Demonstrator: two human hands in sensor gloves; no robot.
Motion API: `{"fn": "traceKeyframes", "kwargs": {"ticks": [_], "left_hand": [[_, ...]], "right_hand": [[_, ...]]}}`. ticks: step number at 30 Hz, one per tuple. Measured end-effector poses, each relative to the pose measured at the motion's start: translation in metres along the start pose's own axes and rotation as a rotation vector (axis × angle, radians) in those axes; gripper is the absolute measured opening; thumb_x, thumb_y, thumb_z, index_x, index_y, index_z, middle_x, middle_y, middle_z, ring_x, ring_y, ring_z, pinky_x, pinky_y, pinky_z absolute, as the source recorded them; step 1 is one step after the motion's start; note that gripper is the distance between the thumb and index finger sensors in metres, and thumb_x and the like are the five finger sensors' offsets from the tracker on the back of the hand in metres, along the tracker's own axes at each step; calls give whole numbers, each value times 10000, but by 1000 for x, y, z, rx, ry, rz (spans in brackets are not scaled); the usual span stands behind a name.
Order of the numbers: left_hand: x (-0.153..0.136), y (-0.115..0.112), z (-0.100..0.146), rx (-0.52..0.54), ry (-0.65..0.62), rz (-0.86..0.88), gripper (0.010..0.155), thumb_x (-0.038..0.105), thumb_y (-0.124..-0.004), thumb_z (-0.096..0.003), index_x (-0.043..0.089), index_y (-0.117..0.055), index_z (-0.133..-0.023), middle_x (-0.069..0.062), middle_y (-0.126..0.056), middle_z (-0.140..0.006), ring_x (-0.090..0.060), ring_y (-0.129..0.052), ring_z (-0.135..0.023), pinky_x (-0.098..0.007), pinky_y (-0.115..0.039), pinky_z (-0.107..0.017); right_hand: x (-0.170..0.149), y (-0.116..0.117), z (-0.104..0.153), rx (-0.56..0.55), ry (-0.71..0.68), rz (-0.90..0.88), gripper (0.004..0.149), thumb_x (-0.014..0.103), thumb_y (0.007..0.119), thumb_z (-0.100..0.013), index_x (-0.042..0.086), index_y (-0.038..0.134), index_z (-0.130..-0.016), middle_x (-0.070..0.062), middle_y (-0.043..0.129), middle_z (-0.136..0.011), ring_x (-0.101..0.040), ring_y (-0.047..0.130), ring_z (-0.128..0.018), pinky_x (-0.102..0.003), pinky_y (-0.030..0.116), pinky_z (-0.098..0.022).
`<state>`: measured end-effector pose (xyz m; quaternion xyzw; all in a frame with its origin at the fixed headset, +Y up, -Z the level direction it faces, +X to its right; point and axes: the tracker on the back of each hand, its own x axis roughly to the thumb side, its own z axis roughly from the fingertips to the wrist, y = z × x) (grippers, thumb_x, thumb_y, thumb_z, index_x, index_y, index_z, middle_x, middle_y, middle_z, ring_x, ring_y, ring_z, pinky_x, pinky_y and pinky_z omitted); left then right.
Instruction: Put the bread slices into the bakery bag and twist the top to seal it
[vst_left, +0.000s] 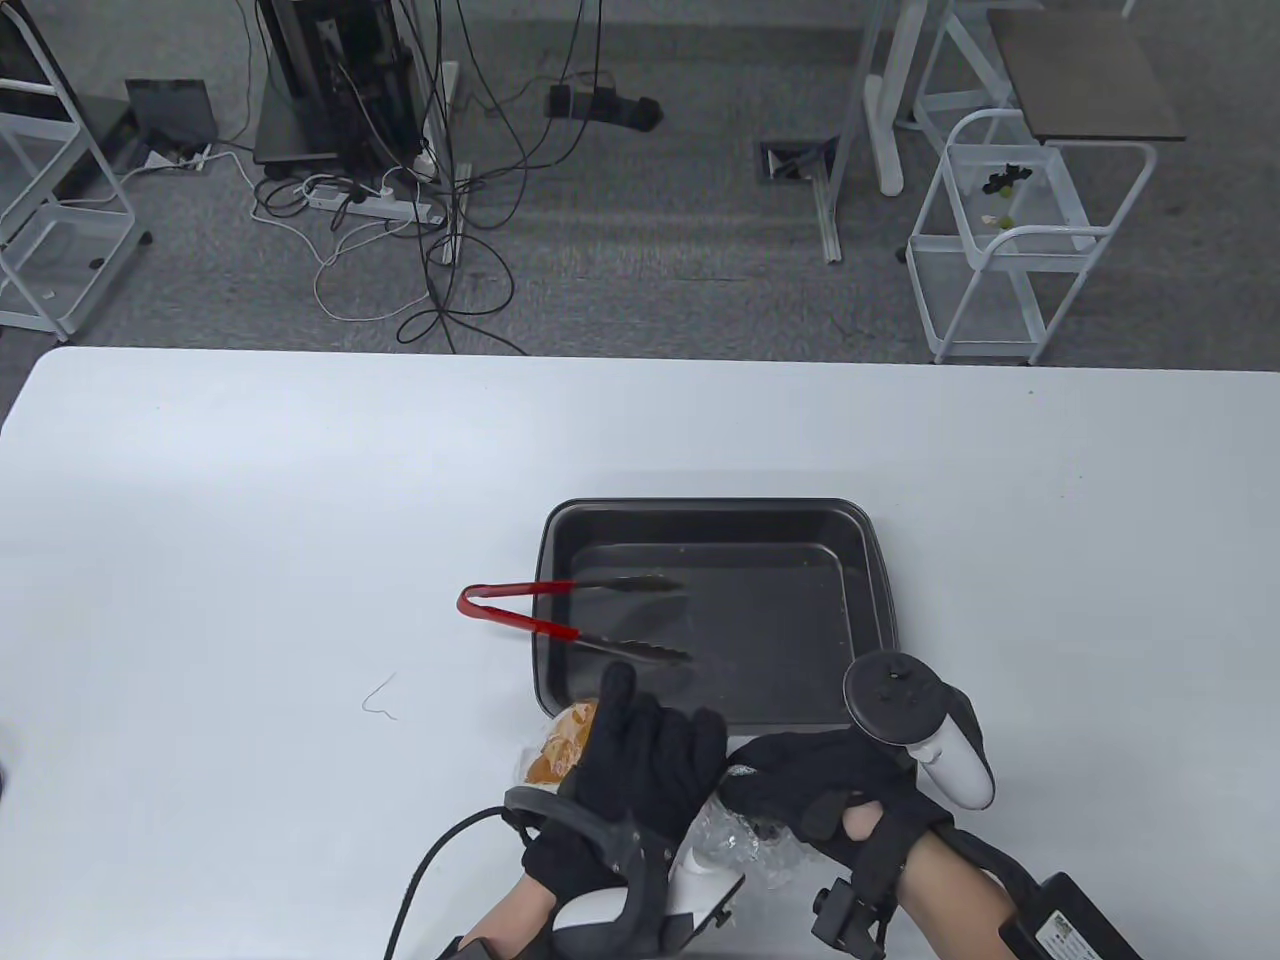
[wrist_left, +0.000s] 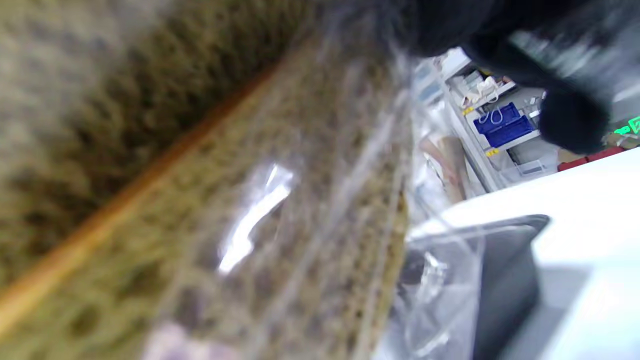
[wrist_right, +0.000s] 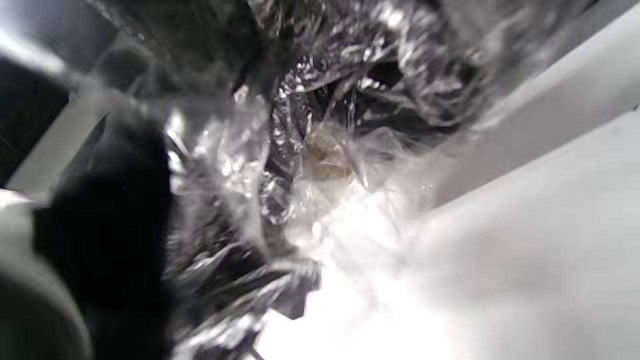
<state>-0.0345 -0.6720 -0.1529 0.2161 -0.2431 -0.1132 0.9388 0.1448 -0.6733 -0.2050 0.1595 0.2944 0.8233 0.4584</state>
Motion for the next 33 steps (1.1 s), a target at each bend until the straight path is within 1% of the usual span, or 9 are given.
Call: {"fn": "traceKeyframes", "kwargs": {"ticks": [2, 6, 10, 13, 17, 22, 26, 30, 33], "left_hand": [[-12, -4, -5, -87, -14, 106, 474, 548, -700, -497, 334, -719, -919, 46, -944, -746, -232, -964, -763, -638, -380, -866], [-43, -18, -11, -277, 23, 347, 476, 549, -696, -498, 330, -726, -920, 44, -951, -736, -232, -971, -752, -642, -389, -862], [-75, -39, -15, -443, 27, 784, 479, 545, -700, -509, 315, -729, -929, 31, -950, -736, -245, -967, -750, -653, -391, -852], [-87, -56, -18, -555, -15, 1142, 483, 542, -705, -517, 304, -730, -936, 19, -947, -741, -257, -957, -755, -665, -385, -840], [-89, -74, -21, -653, -70, 1499, 486, 539, -720, -528, 289, -735, -945, 9, -951, -741, -267, -956, -752, -662, -410, -831], [-82, -80, -27, -755, -181, 1628, 485, 545, -715, -538, 296, -732, -954, 14, -951, -745, -262, -958, -757, -662, -414, -829], [-72, -73, -28, -900, -295, 1680, 481, 540, -723, -540, 286, -750, -948, 7, -963, -739, -270, -966, -749, -658, -434, -828], [-61, -56, -24, -972, -379, 1594, 474, 542, -737, -519, 299, -785, -924, 13, -986, -717, -263, -991, -730, -657, -460, -821], [-49, -46, -20, -1008, -431, 1524, 472, 538, -744, -513, 299, -798, -917, 12, -995, -711, -265, -998, -726, -660, -460, -818]], "right_hand": [[5, -7, 7, -38, -45, 57, 715, 488, 779, -519, 3, 630, -1021, -330, 755, -932, -571, 816, -734, -746, 427, -624], [13, -28, 24, -135, -264, -30, 876, 581, 726, -529, 72, 321, -1117, -356, 479, -1084, -640, 640, -888, -761, 398, -633], [26, -43, 42, -42, -515, -115, 990, 621, 781, -505, 260, 73, -1096, -313, 170, -1160, -670, 322, -1026, -785, 283, -671], [39, -43, 53, -67, -612, 153, 1099, 638, 843, -455, 329, -37, -1036, -279, 51, -1152, -655, 225, -1051, -797, 269, -677], [59, -31, 66, -234, -703, 529, 1187, 623, 910, -386, 333, -59, -1006, -275, 28, -1133, -658, 261, -1049, -801, 318, -677], [76, -10, 69, -415, -791, 866, 1225, 582, 968, -329, 348, -30, -999, -260, 50, -1130, -649, 312, -1052, -795, 353, -687], [87, 18, 67, -527, -878, 1321, 1258, 566, 990, -288, 341, -33, -983, -253, 49, -1117, -639, 350, -1049, -786, 383, -689], [91, 42, 64, -533, -929, 1635, 1282, 556, 1003, -266, 321, -36, -979, -234, 102, -1127, -613, 427, -1047, -768, 412, -694], [93, 54, 63, -540, -1031, 1687, 1226, 524, 1016, -262, 330, 64, -1009, -193, 280, -1146, -560, 588, -1016, -742, 450, -698]]}}
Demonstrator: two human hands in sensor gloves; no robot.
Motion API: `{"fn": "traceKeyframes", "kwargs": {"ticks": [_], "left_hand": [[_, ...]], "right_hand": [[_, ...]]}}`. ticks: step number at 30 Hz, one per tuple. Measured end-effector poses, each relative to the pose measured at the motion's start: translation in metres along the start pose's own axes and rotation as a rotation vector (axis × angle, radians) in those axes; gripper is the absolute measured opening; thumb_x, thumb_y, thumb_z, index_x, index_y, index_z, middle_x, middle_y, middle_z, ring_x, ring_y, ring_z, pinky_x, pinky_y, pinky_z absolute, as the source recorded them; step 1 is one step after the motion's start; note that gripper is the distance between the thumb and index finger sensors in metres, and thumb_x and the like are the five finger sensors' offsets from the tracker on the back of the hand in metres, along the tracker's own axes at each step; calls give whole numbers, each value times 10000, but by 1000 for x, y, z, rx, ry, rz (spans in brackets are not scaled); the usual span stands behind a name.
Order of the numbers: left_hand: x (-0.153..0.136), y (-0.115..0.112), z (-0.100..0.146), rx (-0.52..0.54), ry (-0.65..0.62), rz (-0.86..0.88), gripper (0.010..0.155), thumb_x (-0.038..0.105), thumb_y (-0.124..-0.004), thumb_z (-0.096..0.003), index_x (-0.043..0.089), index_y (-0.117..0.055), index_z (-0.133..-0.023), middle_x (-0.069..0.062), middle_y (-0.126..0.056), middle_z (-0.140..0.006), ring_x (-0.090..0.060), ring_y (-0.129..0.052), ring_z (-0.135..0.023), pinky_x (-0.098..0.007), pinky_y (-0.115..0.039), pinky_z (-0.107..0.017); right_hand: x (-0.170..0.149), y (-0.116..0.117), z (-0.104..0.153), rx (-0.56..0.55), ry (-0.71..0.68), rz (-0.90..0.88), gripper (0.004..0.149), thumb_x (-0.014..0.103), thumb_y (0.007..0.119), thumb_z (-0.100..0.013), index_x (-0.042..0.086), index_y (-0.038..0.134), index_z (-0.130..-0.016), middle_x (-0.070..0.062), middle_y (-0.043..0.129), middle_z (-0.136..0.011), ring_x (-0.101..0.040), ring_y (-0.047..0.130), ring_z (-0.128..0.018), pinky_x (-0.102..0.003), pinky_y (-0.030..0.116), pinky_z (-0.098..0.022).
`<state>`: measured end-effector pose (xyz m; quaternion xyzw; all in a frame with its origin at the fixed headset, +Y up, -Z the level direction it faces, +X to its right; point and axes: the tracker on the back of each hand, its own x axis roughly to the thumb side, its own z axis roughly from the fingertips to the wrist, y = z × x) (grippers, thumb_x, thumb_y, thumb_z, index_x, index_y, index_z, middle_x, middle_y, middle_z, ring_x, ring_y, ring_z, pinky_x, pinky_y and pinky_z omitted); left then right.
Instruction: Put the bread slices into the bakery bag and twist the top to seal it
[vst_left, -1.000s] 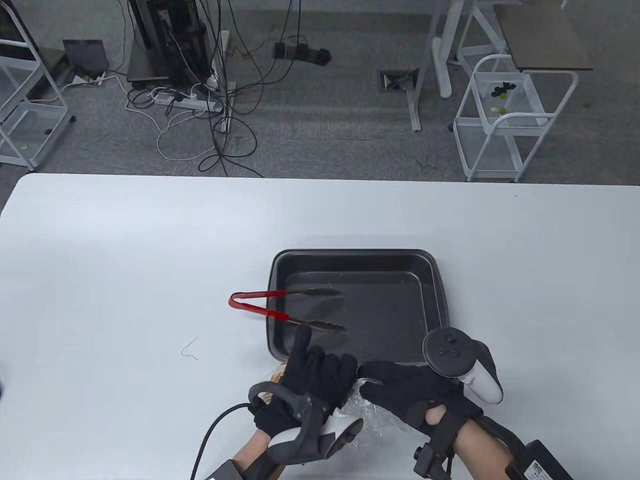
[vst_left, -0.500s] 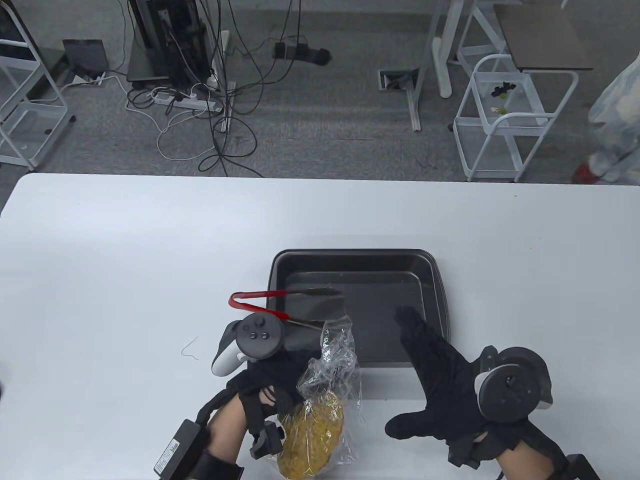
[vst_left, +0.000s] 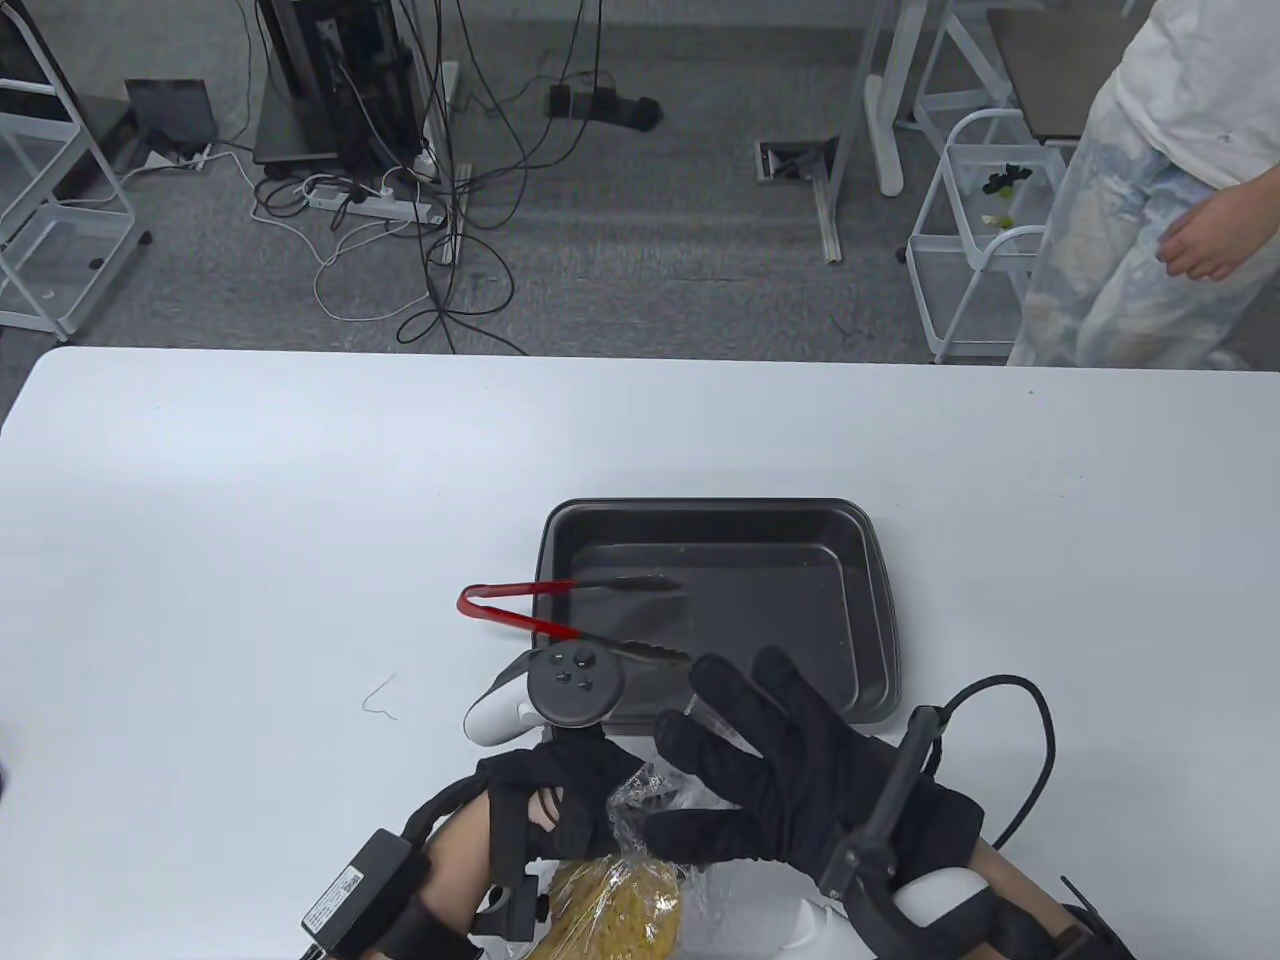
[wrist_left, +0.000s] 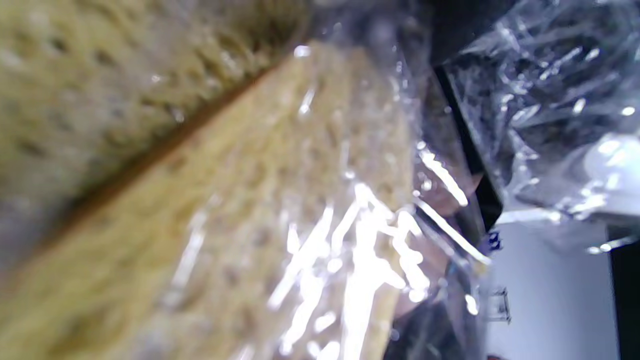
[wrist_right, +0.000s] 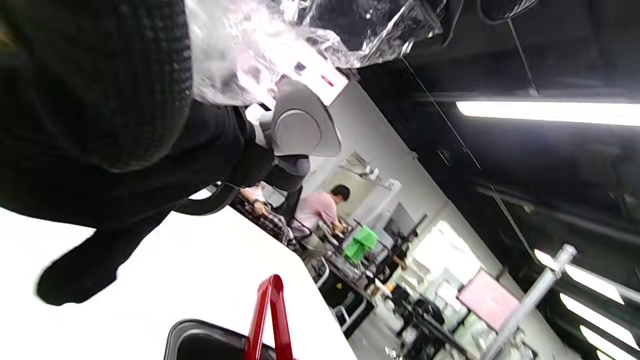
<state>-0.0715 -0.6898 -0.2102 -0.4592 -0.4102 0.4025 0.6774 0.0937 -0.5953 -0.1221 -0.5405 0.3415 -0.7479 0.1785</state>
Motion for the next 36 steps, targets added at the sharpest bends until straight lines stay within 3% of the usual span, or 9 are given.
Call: {"fn": "traceKeyframes", "kwargs": {"ticks": [4, 7, 13, 17, 21, 28, 32, 36], "left_hand": [[1, -10, -7, -34, 8, -33, 465, 534, -755, -501, 313, -811, -906, 9, -1004, -709, -268, -1004, -727, -660, -456, -816], [-3, -10, -8, -35, 5, -28, 461, 539, -781, -497, 320, -826, -900, 6, -1011, -705, -269, -1009, -724, -659, -458, -814], [-9, -5, -12, -29, 53, -66, 506, 579, -846, -476, 309, -830, -903, 22, -1012, -712, -261, -1005, -733, -648, -457, -816], [2, 2, -8, 68, 98, -236, 553, 592, -895, -454, 306, -792, -915, 42, -989, -751, -242, -980, -773, -643, -431, -823], [23, 2, 2, 368, 149, -569, 583, 591, -916, -425, 318, -771, -919, 53, -976, -772, -227, -970, -791, -644, -429, -827], [46, -43, 7, 934, 242, -1150, 583, 581, -889, -423, 328, -745, -928, 68, -963, -763, -213, -969, -784, -633, -423, -851], [44, -65, -7, 1097, 387, -1421, 614, 585, -839, -444, 300, -697, -968, 71, -949, -769, -207, -961, -790, -626, -413, -861], [38, -76, -16, 1225, 407, -1541, 649, 583, -807, -465, 256, -648, -1003, 65, -944, -762, -215, -962, -778, -621, -411, -863]], "right_hand": [[10, -2, -3, -63, -57, -4, 980, 475, 1032, -264, 294, 449, -1032, -166, 661, -1051, -432, 895, -831, -703, 537, -687], [14, -3, -1, -81, -82, -36, 710, 424, 1018, -303, 161, 753, -907, -132, 914, -858, -334, 1043, -602, -689, 586, -672], [25, -6, 0, 81, -110, -42, 524, 406, 956, -355, 60, 895, -744, -148, 1044, -614, -285, 1076, -336, -703, 610, -660], [22, -3, -3, 228, 2, -140, 501, 412, 890, -368, 26, 932, -684, -150, 1071, -507, -266, 1065, -233, -708, 597, -664], [2, 17, 0, 354, 227, -377, 484, 395, 866, -379, -2, 955, -641, -170, 1073, -448, -284, 1046, -184, -721, 566, -664], [-28, 54, 22, 345, 681, -915, 473, 378, 862, -384, -36, 990, -575, -200, 1075, -361, -304, 1022, -109, -728, 560, -629], [-29, 74, 33, 423, 912, -1188, 469, 371, 857, -392, -42, 988, -572, -210, 1070, -359, -312, 1018, -109, -716, 560, -618], [-29, 93, 47, 486, 1089, -1499, 470, 366, 852, -406, -50, 978, -585, -218, 1065, -374, -318, 1017, -121, -712, 553, -611]]}}
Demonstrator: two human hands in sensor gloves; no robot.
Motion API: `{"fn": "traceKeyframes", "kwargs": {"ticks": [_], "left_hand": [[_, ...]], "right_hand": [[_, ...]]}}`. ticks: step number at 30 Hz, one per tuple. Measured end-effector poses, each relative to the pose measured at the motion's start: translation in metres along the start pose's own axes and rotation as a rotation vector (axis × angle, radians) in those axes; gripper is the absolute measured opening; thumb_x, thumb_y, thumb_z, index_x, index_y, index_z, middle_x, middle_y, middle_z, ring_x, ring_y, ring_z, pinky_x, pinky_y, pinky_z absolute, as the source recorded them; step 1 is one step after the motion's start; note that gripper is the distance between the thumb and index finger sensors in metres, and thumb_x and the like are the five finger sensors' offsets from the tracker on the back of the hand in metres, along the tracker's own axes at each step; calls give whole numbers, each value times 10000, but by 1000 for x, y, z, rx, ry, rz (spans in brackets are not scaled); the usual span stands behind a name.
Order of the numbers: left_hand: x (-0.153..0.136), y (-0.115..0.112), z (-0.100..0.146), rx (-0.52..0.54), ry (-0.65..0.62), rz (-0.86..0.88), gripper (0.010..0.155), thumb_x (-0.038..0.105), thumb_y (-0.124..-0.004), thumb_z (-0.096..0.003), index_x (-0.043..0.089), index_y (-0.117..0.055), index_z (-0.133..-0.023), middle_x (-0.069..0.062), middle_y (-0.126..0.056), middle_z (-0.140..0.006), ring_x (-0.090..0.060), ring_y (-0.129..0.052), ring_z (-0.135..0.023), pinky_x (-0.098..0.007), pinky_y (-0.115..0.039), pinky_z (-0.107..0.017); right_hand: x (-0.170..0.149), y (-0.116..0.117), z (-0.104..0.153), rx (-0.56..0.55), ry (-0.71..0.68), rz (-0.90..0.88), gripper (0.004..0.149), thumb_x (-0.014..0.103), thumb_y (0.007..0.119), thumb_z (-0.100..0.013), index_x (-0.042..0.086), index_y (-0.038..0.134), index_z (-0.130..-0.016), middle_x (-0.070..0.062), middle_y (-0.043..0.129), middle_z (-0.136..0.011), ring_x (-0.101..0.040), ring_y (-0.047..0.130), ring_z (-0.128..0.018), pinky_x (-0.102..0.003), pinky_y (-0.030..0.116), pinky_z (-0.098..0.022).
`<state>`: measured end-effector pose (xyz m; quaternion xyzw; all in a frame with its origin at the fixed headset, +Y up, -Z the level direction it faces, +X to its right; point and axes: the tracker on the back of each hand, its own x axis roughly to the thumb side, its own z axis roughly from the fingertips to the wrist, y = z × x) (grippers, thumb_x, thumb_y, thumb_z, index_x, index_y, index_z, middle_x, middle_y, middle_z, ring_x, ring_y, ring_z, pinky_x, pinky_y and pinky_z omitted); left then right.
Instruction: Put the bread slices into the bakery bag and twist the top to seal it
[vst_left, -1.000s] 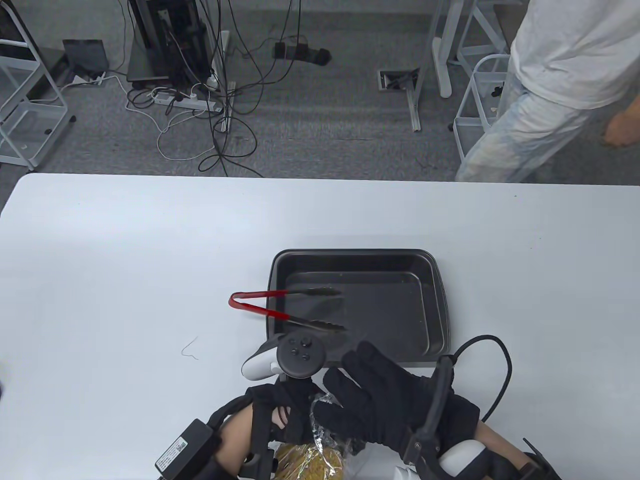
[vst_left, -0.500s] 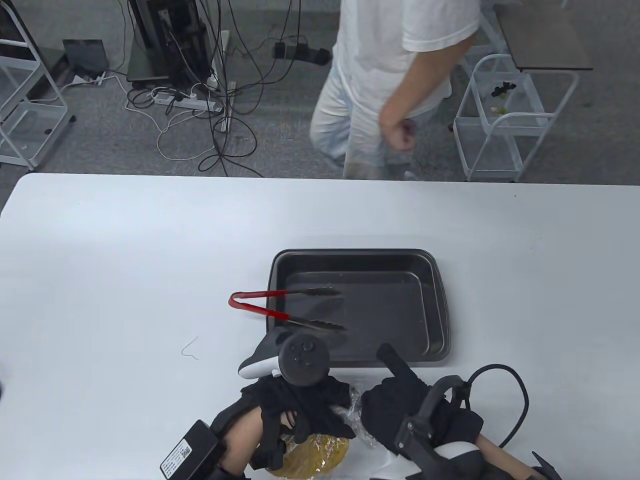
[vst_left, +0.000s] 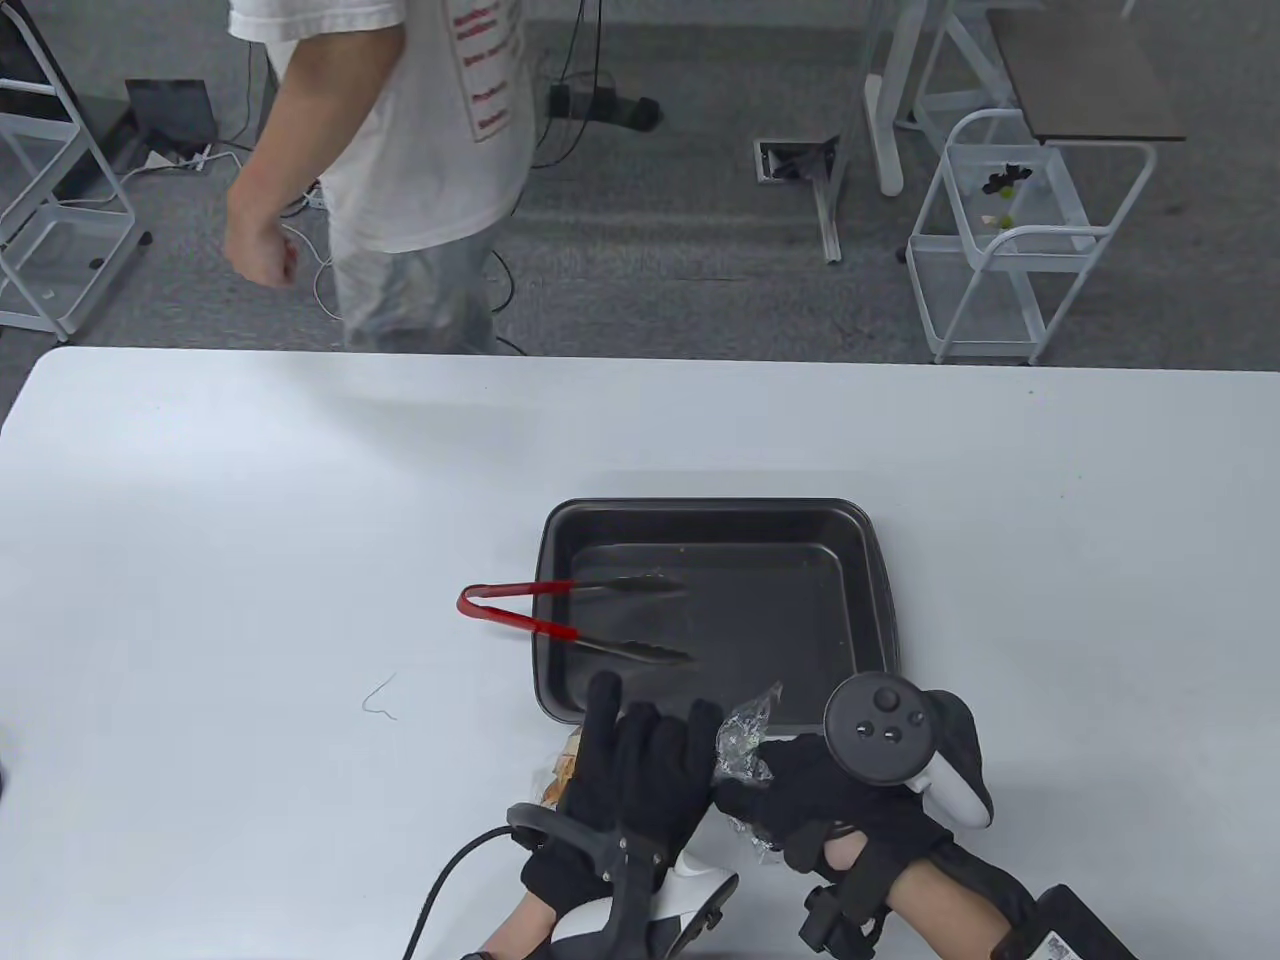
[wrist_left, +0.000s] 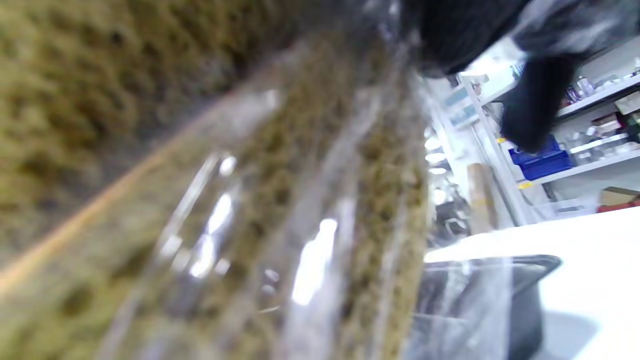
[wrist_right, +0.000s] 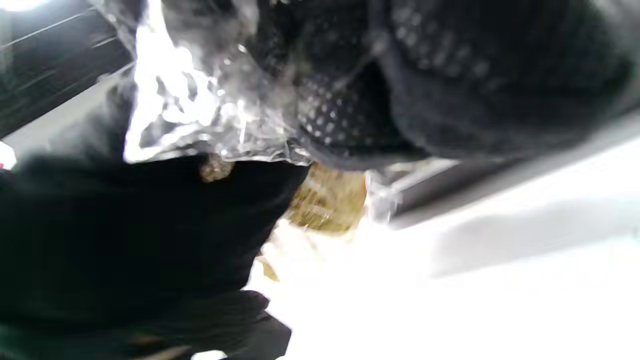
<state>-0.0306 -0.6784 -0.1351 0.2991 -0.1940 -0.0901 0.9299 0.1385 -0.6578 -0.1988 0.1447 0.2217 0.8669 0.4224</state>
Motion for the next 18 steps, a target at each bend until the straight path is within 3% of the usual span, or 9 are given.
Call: {"fn": "traceKeyframes", "kwargs": {"ticks": [3, 8, 14, 18], "left_hand": [[11, -3, 5, 80, 12, -92, 652, 570, -800, -479, 244, -618, -1014, 62, -943, -759, -220, -964, -775, -615, -411, -863], [16, -10, 6, 54, -2, -83, 631, 554, -787, -490, 258, -609, -1018, 65, -948, -751, -217, -971, -768, -613, -418, -863], [16, -11, 12, 130, -9, -112, 769, 553, -804, -479, 297, -387, -1073, 84, -930, -770, -198, -972, -775, -599, -432, -859], [16, -13, 13, 83, -7, -76, 648, 536, -793, -492, 324, -528, -1044, 76, -942, -763, -205, -979, -768, -609, -431, -860]], "right_hand": [[-12, 0, -3, 58, 84, -129, 473, 365, 852, -410, -54, 977, -589, -222, 1063, -381, -321, 1017, -125, -707, 556, -607], [-17, -2, -6, 75, 115, -61, 478, 383, 847, -415, -36, 975, -608, -218, 1069, -410, -321, 1032, -153, -698, 567, -606], [-23, 0, -11, 172, 181, -161, 480, 386, 844, -422, -34, 969, -619, -212, 1070, -424, -320, 1039, -165, -704, 577, -598], [-25, 2, -13, 193, 197, -155, 487, 379, 843, -436, -46, 954, -646, -230, 1057, -456, -337, 1035, -193, -703, 576, -596]]}}
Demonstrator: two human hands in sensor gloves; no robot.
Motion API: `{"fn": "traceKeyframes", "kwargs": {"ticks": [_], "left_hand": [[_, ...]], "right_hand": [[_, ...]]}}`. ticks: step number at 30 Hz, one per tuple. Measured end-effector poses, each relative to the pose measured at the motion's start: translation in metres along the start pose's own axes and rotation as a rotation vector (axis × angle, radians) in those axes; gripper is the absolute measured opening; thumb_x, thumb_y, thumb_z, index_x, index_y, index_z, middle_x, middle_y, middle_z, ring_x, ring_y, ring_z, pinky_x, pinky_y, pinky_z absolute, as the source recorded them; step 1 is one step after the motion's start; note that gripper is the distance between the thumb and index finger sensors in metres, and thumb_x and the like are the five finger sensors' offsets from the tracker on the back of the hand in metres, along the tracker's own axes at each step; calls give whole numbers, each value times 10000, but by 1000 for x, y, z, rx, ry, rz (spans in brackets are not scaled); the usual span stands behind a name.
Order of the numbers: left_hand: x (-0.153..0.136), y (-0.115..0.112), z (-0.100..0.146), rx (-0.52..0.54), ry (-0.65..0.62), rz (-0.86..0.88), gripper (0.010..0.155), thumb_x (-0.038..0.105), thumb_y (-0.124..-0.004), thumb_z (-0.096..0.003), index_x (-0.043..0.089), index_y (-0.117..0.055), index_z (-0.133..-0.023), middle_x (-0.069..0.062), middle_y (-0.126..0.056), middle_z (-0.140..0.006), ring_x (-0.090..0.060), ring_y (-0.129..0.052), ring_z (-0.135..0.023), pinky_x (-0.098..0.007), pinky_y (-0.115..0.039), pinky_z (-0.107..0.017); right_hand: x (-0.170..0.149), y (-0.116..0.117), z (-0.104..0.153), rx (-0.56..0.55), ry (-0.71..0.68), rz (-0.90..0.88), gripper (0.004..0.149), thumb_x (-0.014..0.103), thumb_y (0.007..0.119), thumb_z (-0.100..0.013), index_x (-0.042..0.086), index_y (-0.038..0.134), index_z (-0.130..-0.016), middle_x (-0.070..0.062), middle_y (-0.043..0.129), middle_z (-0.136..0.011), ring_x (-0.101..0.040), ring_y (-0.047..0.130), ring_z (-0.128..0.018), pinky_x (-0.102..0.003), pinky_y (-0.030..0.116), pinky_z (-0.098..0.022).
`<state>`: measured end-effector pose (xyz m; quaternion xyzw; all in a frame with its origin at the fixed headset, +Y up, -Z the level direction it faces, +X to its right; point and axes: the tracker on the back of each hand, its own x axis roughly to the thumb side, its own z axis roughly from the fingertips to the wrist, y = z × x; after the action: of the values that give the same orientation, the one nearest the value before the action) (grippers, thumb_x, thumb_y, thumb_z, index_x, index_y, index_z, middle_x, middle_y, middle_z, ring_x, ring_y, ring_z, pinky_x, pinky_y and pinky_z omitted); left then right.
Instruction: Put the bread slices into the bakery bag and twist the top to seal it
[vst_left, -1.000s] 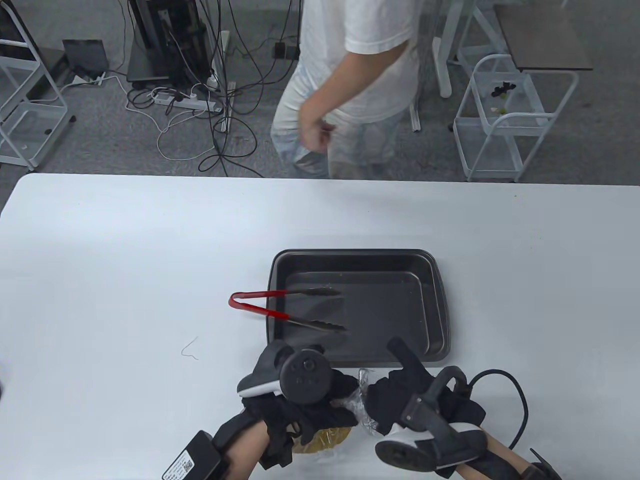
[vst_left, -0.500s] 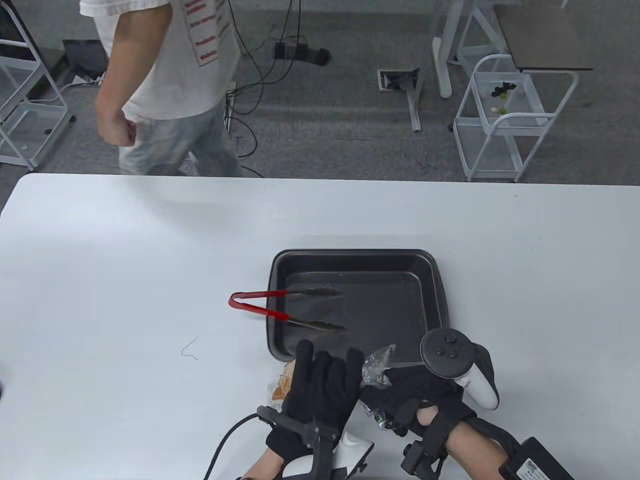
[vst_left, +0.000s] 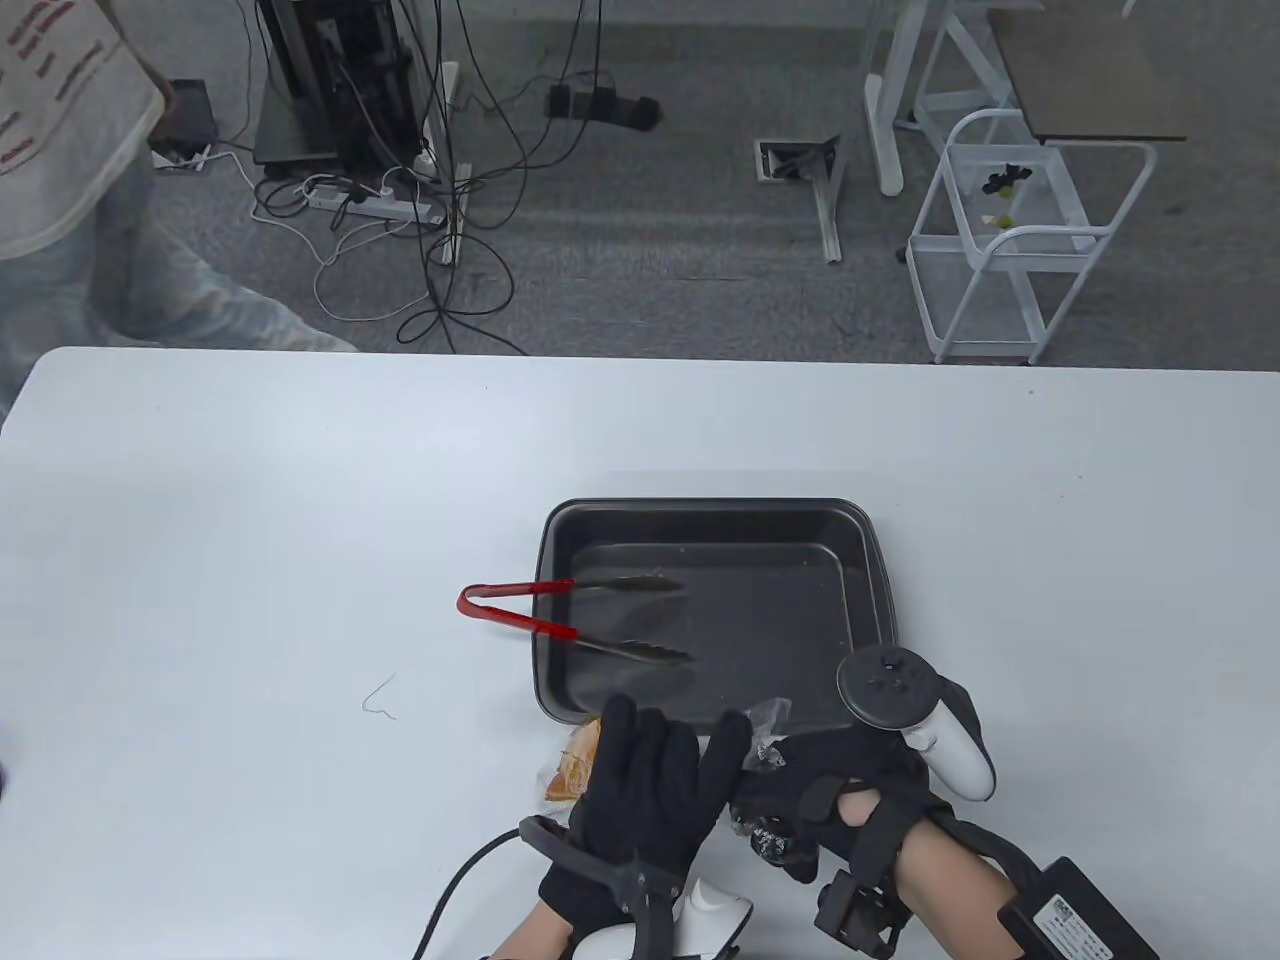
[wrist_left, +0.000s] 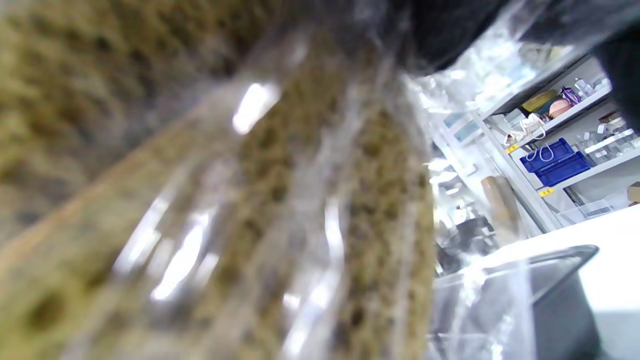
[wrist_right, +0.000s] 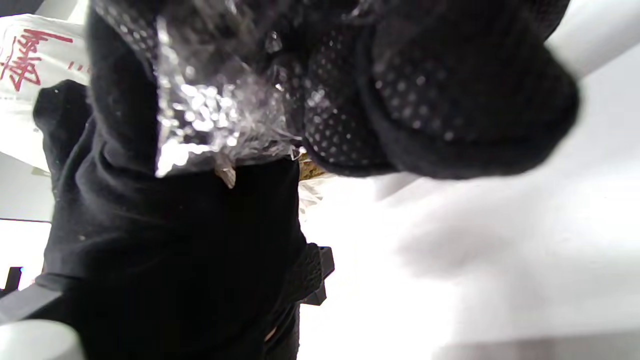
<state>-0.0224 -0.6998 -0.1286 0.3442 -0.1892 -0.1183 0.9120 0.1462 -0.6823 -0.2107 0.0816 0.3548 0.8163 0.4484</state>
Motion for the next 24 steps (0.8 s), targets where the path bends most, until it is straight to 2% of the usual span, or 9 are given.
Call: {"fn": "traceKeyframes", "kwargs": {"ticks": [3, 6, 9, 13, 15, 18, 20, 22, 24], "left_hand": [[-7, -3, 0, -64, 43, 91, 601, 519, -778, -505, 336, -557, -1033, 70, -947, -751, -208, -980, -762, -611, -434, -863], [-27, -8, -3, -132, 129, 249, 557, 517, -771, -511, 347, -604, -1015, 70, -954, -741, -207, -986, -754, -615, -446, -860], [-55, -21, -4, -251, 222, 503, 547, 514, -770, -516, 342, -616, -1012, 64, -959, -737, -212, -989, -749, -619, -454, -856], [-85, -46, -7, -435, 267, 848, 542, 509, -772, -526, 335, -625, -1018, 54, -961, -736, -221, -989, -743, -631, -452, -849], [-99, -64, -12, -563, 297, 1076, 541, 513, -767, -530, 337, -624, -1020, 66, -961, -735, -217, -988, -743, -635, -458, -843], [-109, -89, -21, -723, 217, 1494, 541, 508, -767, -542, 326, -618, -1030, 48, -954, -744, -226, -973, -753, -656, -443, -828], [-110, -103, -29, -852, 82, 1799, 540, 502, -768, -554, 319, -611, -1037, 41, -944, -755, -240, -957, -763, -651, -437, -829], [-107, -106, -36, -946, -74, 1943, 541, 503, -763, -564, 313, -604, -1045, 32, -942, -762, -243, -954, -769, -643, -434, -835], [-103, -103, -40, -1030, -182, 1975, 540, 510, -761, -559, 321, -614, -1043, 38, -950, -754, -235, -962, -764, -634, -451, -840]], "right_hand": [[6, 0, 3, -34, -45, 85, 546, 401, 839, -470, -54, 876, -769, -270, 998, -616, -391, 1027, -350, -716, 583, -582], [15, 1, 11, -132, -178, 159, 691, 473, 825, -481, -59, 735, -912, -330, 869, -802, -475, 972, -547, -739, 577, -564], [27, -1, 24, -168, -303, 204, 902, 561, 804, -481, -7, 423, -1070, -371, 608, -997, -563, 844, -729, -765, 522, -583], [41, -8, 40, -219, -482, 276, 991, 591, 807, -481, 144, 176, -1101, -348, 315, -1116, -653, 579, -929, -798, 434, -618], [49, -10, 45, -214, -562, 393, 1036, 590, 829, -471, 211, 81, -1079, -326, 186, -1133, -671, 440, -987, -812, 385, -632], [59, -8, 50, -207, -650, 647, 1128, 596, 874, -429, 282, -32, -1023, -288, 49, -1128, -664, 296, -1030, -817, 337, -655], [67, -1, 54, -326, -744, 909, 1195, 587, 919, -378, 294, -61, -994, -271, 32, -1122, -654, 294, -1039, -814, 349, -666], [72, 4, 57, -451, -825, 1062, 1234, 580, 951, -326, 287, -48, -989, -267, 69, -1122, -647, 363, -1038, -808, 398, -667], [75, 10, 59, -536, -892, 1210, 1268, 572, 974, -292, 292, -54, -979, -254, 74, -1121, -632, 393, -1043, -796, 415, -678]]}}
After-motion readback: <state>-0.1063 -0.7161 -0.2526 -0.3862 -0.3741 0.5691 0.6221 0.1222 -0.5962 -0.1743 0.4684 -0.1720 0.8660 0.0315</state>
